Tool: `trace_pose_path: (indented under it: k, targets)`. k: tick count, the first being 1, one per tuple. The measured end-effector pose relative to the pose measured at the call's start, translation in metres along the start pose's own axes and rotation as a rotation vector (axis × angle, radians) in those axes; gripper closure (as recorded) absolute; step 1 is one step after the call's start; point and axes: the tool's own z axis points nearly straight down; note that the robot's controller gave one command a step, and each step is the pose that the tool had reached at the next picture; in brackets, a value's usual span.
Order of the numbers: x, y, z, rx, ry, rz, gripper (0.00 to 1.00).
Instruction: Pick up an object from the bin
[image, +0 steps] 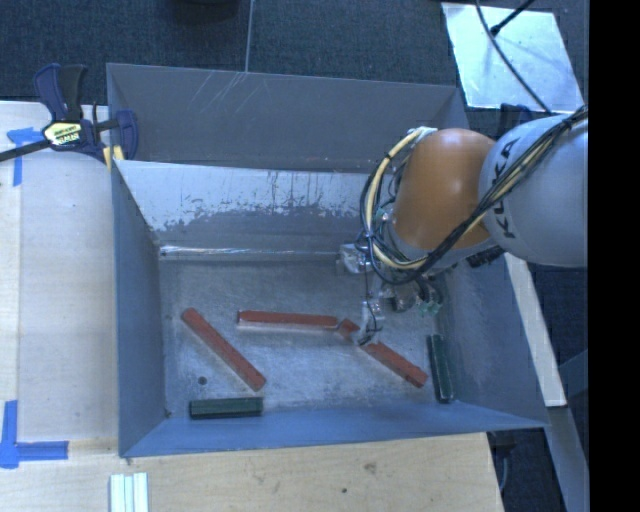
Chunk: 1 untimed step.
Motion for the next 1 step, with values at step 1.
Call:
trace_pose_path:
  k: [1]
  targets:
    - [-0.0021,0.0325,0.0321,-0.001,-0.003,0.017,0.0]
